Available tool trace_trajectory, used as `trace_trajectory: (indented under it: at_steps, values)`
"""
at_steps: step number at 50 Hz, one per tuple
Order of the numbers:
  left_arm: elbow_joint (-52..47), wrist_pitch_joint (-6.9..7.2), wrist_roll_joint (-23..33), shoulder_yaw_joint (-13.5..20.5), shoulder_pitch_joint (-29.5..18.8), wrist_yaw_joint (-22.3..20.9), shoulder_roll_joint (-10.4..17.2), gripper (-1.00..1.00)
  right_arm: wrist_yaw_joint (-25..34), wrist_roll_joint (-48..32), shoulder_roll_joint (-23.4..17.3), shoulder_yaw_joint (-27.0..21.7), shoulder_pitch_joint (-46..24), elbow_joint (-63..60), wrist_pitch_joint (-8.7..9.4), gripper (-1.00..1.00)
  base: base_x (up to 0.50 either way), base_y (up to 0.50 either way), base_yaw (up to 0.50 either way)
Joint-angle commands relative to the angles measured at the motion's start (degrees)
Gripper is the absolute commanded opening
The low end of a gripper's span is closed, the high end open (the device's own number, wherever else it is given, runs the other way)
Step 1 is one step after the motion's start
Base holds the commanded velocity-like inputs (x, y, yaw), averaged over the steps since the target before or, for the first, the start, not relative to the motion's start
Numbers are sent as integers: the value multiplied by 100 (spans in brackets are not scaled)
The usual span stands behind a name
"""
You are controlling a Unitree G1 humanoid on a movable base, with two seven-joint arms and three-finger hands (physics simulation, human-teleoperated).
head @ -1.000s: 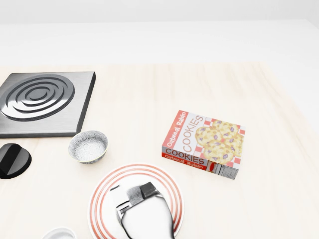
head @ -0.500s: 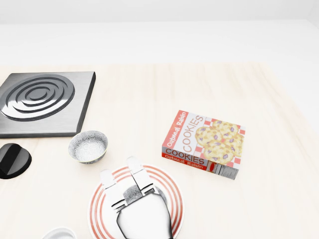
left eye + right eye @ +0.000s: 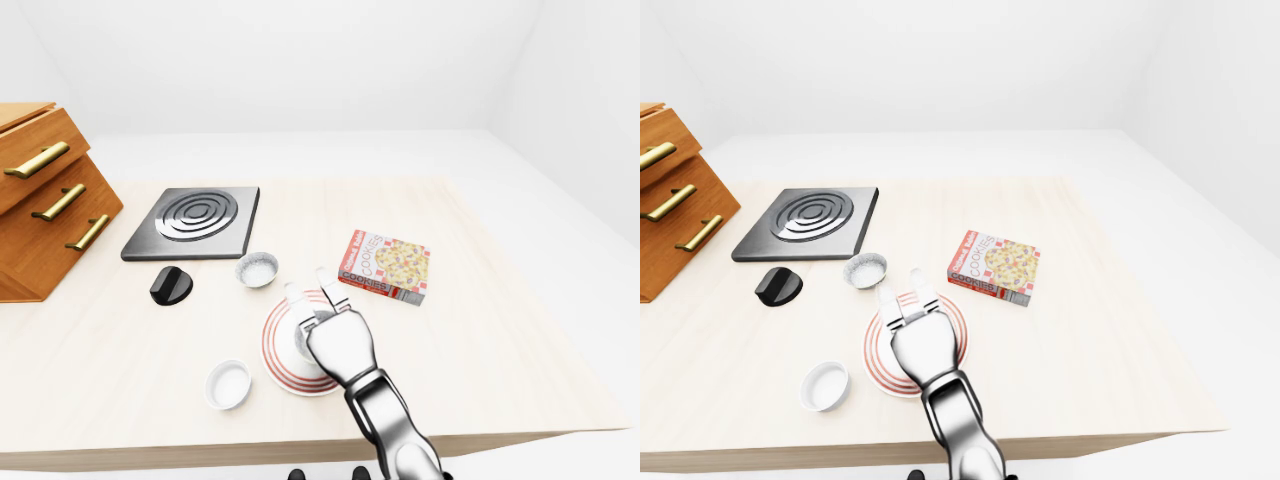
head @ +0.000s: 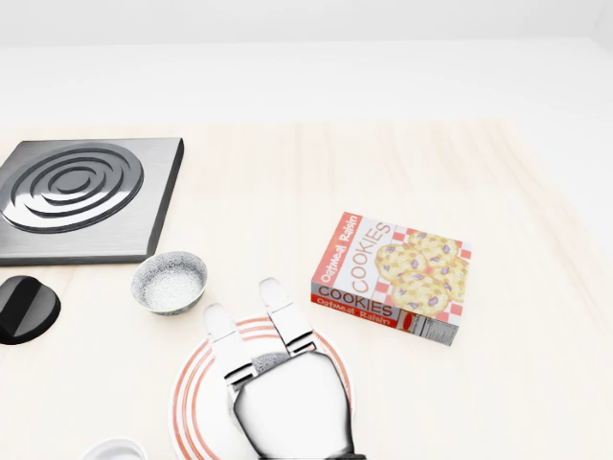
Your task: Pick the akita bowl next to the plate and place it on the plate.
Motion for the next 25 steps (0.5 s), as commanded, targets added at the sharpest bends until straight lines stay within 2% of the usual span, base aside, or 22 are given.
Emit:
trace_trajectory:
  at_steps: [1, 11, 20, 22, 25]
  values:
    - [-60, 0, -28, 38, 18, 12, 2, 100, 1305, -262, -1, 78, 17, -1441, -101, 100, 0, 0, 0]
    - [-84, 0, -27, 47, 16, 19, 4, 100, 1814, -263, 105, 47, -57, -1973, -253, 100, 0, 0, 0]
    - [-83, 0, -22, 53, 11, 15, 2, 100, 1825, -265, 113, -36, -101, -1997, -327, 100, 0, 0, 0]
    - [-17, 0, -11, 53, 4, -7, 6, 100, 2251, -189, 189, -257, -337, -2277, -447, 100, 0, 0, 0]
    - [11, 0, -26, 56, 14, -13, 16, 100, 2471, -192, 325, -382, -503, -2364, -574, 100, 0, 0, 0]
